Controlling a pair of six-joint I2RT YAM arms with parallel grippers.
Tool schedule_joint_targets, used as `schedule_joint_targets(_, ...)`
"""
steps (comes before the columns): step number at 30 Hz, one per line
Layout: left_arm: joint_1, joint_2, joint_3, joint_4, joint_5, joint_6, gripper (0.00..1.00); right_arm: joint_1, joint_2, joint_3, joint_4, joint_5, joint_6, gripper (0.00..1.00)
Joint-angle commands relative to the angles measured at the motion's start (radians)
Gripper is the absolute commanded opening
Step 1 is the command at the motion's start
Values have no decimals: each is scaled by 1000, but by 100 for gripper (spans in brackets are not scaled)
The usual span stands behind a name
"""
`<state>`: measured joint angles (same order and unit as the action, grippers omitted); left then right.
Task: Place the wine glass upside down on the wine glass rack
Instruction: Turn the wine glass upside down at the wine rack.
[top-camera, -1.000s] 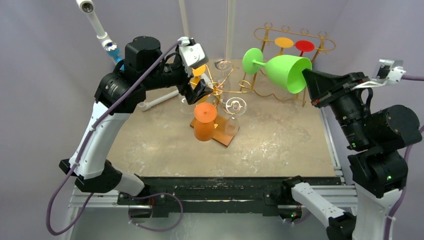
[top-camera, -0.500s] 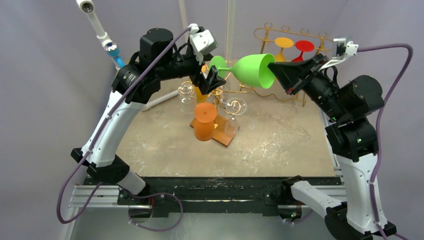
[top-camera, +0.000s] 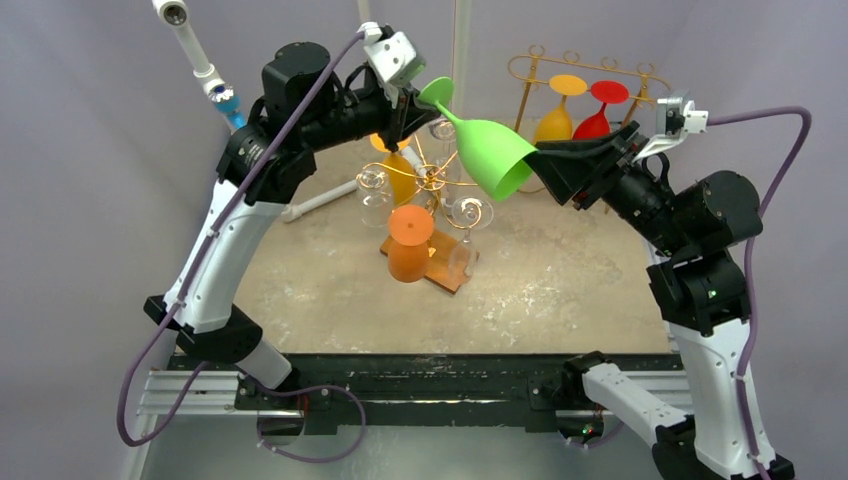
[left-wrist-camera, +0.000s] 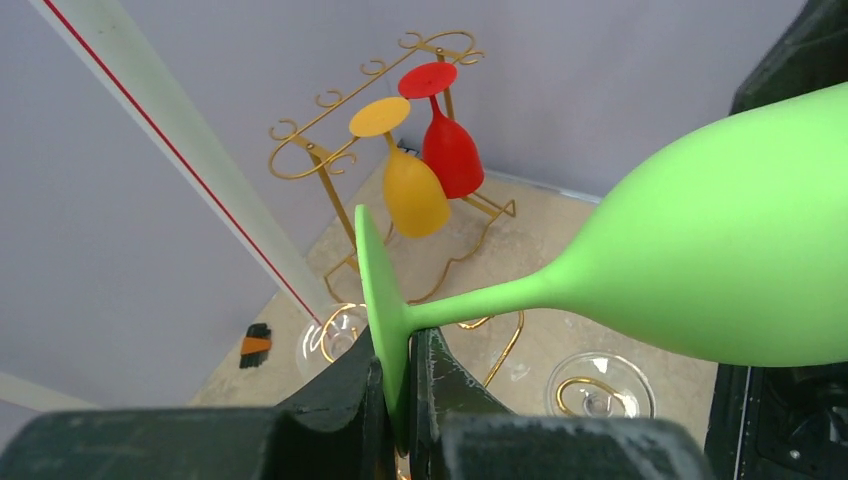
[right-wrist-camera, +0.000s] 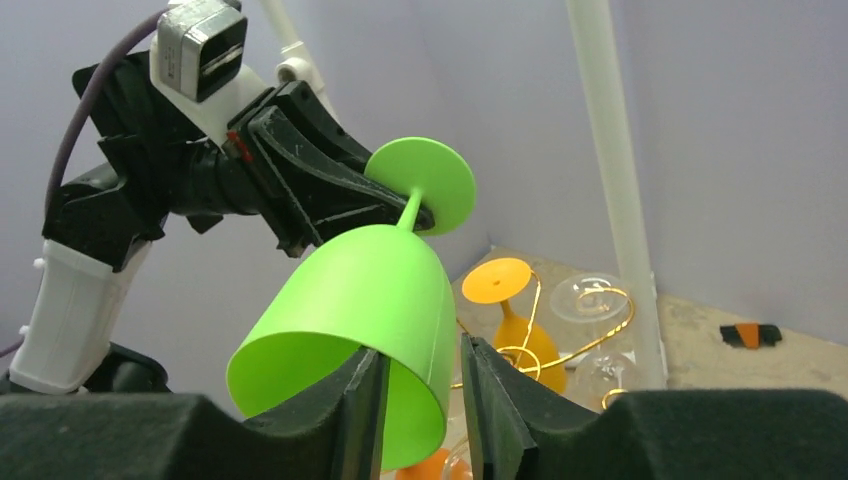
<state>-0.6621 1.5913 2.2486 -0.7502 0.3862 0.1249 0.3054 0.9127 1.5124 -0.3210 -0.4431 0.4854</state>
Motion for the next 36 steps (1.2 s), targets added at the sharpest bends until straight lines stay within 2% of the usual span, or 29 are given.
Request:
schedule_joint_targets(1,-10,-47,20,-35,-41,78,0,0,-5,13,61,-42,17,53)
schedule_joint_targets(3,-10,-81,-3,-18,-57,147,0,1,-13,31,13,-57,-7,89)
schedule_joint_targets(4,-10,-102,-15,-6,-64,189,0,1,-20,39,-1,-62,-22,98)
schedule_joint_targets(6,-10,-153,-71,34,-83,277,0,0,-35,47,-64,-62,-40,99)
schedule_joint_targets(9,-10,-237,-170,118,-81,412,0,1,-65,12,-46,-116,-9,99)
schedule_joint_targets(14,-11,-336,-311,219,-11,643,0,1,15,93,-21,-249,9,99)
schedule_joint_targets(17,-11,-353,-325,271,14,657,0,1,58,61,95,-353,107,99)
schedule_joint_targets(21,-11,-347,-320,329,66,682,0,41,74,-1,245,-384,165,99)
schedule_joint_targets(23,-11,-335,-318,350,90,704,0,105,109,31,213,-361,143,99)
schedule_joint_targets(25,-11,-321,-311,378,121,708,0,179,160,101,112,-301,69,99)
schedule_joint_targets(27,-11,-318,-318,398,168,728,0,209,209,145,59,-296,55,99)
schedule_joint_targets(32,-11,-323,-350,439,255,791,0,231,239,128,118,-354,80,99)
schedule_joint_targets(36,-11,-324,-359,430,296,876,0,262,282,135,84,-419,62,99)
